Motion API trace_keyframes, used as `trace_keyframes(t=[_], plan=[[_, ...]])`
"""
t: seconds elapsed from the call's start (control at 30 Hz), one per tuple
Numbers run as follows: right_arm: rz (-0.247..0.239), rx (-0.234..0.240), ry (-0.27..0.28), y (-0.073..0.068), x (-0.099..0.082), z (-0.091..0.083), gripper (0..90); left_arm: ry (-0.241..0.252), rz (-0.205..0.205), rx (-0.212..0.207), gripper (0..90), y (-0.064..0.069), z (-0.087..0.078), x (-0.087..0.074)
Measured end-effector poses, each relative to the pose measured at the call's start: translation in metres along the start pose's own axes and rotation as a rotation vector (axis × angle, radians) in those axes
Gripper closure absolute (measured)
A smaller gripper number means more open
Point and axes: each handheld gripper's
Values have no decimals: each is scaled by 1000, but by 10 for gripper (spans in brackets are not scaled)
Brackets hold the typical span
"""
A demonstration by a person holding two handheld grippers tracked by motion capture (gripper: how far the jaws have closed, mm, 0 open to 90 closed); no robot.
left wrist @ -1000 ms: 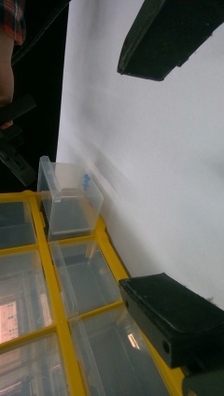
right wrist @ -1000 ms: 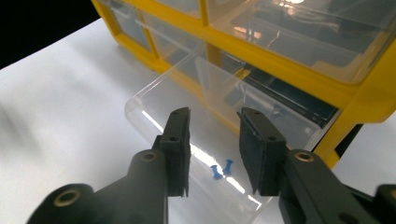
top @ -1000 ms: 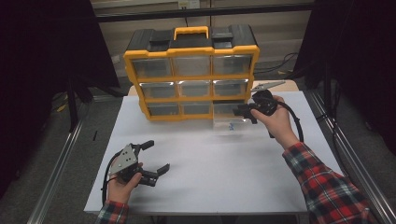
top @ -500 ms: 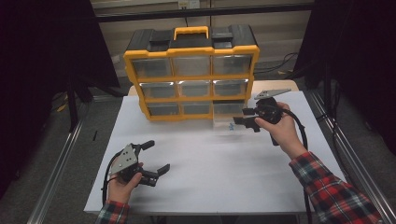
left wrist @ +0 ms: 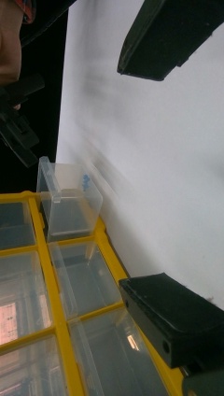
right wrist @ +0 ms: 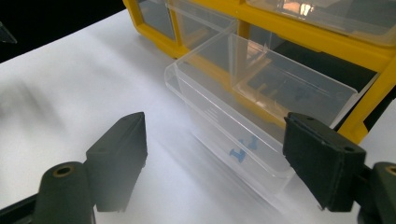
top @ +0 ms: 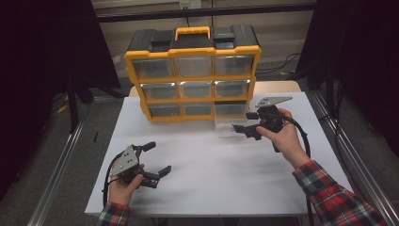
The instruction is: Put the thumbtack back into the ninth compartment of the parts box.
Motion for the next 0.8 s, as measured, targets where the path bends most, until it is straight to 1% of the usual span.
trace_keyframes(t=[0.03,0.13,0.17,0.2,0.23,0.27,0.33,0.4,0.43,0.47,0.5,0.53,0.57,0.63,0.7,0.73,0.8], plan=[[1,2,2,-1,0,0,219,-8,10,1,4,-1,-1,0],[-7,7,11,-3,-1,-1,212,-7,11,1,4,-1,-1,0],[-11,11,12,-5,-2,-1,208,0,0,1,4,0,0,0],[-12,15,11,-5,-2,-2,208,-1,2,0,4,0,0,0],[-12,11,12,-6,-2,-2,208,-9,14,1,4,-1,-1,0],[-11,18,9,-7,-3,-2,206,-2,6,0,4,0,0,0],[-16,19,9,-8,-3,-2,202,-11,21,2,4,-1,-1,1],[-17,20,12,-9,-5,-2,202,-10,17,1,4,-1,-1,0],[-14,20,13,-9,-5,-2,202,-1,5,2,4,0,-1,0],[-15,23,14,-10,-6,-2,202,-1,5,2,4,0,-1,0],[-16,24,13,-10,-6,-2,200,-7,14,0,4,-1,-1,0],[-22,19,14,-10,-6,-3,200,-2,8,1,4,0,-1,0],[-22,16,16,-11,-6,-3,197,-10,20,2,4,-1,-1,0],[-22,22,22,-12,-6,-4,196,-11,19,2,4,-1,-2,1],[-18,13,34,-13,-7,-4,196,-11,19,1,4,-1,-1,1],[-16,19,34,-14,-8,-5,196,0,6,2,4,0,-1,0],[-15,15,36,-15,-9,-4,196,0,7,0,4,0,-1,0]])
Point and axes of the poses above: each handheld gripper's, and its own axes: z roughly forward along the jaws, x roughly out of its top, y roughly to its right, and after that the axes turned 9 degrees about -z, right-handed
